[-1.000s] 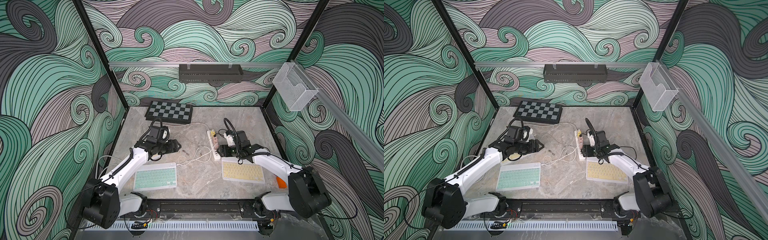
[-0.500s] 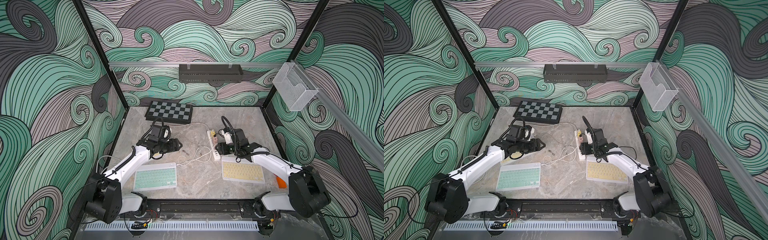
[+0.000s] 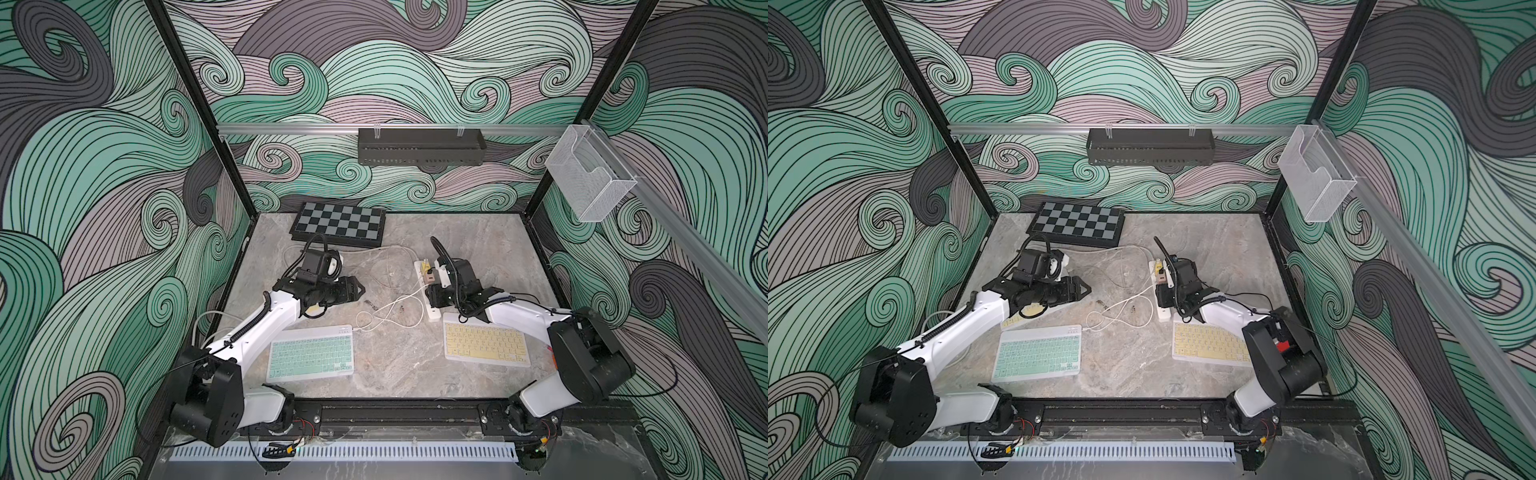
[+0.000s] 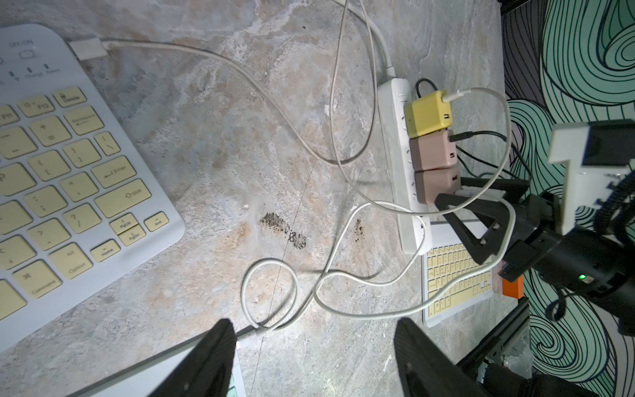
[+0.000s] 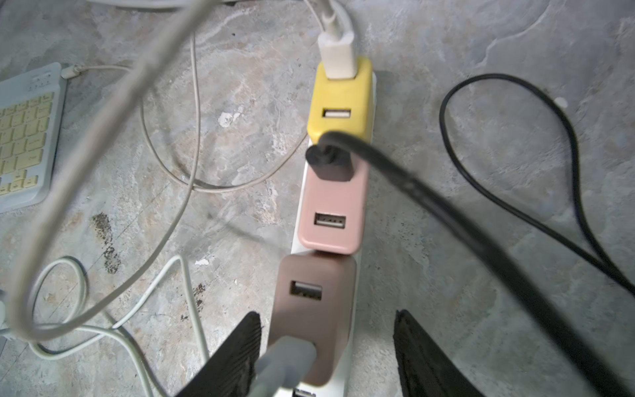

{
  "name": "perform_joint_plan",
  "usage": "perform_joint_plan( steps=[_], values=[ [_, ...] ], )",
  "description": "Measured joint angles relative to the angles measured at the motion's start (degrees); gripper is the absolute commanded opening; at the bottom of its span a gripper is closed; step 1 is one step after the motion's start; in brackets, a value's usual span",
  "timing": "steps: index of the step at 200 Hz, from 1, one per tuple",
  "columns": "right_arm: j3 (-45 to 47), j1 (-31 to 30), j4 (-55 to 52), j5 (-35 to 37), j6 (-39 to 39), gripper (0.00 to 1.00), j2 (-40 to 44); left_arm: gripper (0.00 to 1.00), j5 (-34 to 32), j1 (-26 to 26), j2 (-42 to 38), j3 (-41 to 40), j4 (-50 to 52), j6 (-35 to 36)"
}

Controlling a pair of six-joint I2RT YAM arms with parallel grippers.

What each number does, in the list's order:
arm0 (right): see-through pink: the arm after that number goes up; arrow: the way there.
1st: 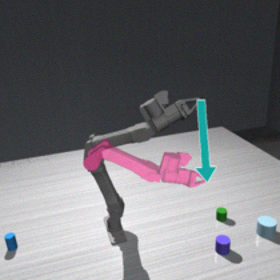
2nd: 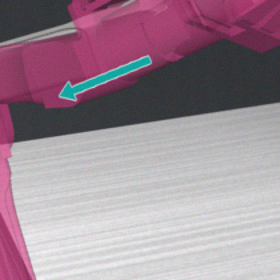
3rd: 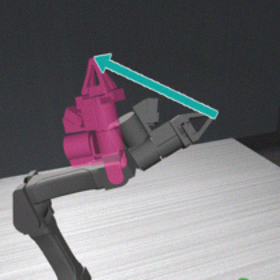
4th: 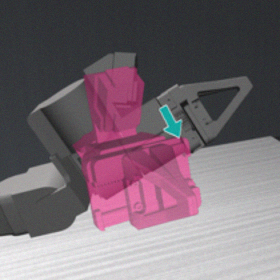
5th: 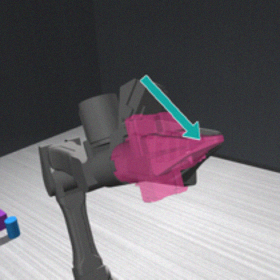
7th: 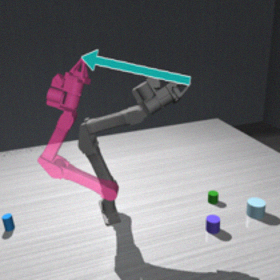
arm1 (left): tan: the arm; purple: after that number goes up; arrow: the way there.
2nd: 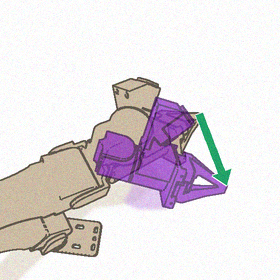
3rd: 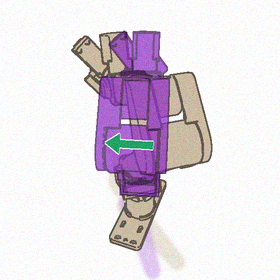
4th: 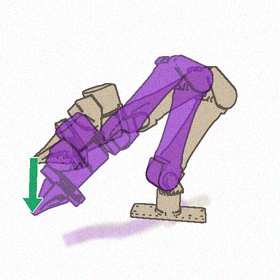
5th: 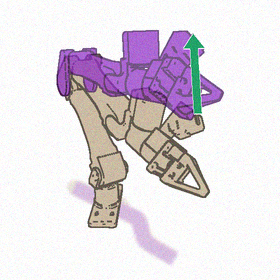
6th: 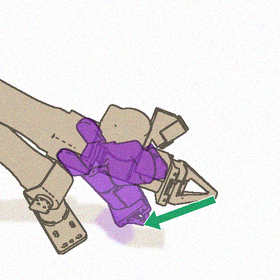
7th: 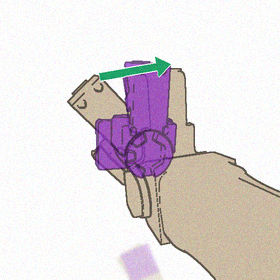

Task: Unplug the wireless keyboard
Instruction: Pick up the socket from the center of the board.

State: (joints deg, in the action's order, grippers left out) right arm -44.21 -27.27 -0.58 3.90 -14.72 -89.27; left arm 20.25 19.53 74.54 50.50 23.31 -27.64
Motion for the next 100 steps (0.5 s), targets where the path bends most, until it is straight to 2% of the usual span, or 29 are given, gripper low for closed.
perform_joint_plan(
  steps=[31, 51, 100],
  values=[
    [0.0, -1.5, 1.5, 1.6, -0.1, 0.49, -1.3, 0.74, 0.2, 0.0, 0.0, 0.1, -0.1, -0.1],
    [0.0, -1.8, 2.6, 2.6, 0.2, 0.46, -1.8, 0.74, 0.3, 0.0, 0.0, 0.1, -0.1, -0.1],
    [1.1, -1.7, 5.9, 4.6, 1.0, 0.26, -1.3, 0.74, 0.6, 0.0, 0.2, 0.2, -0.1, -0.4]
  ],
)
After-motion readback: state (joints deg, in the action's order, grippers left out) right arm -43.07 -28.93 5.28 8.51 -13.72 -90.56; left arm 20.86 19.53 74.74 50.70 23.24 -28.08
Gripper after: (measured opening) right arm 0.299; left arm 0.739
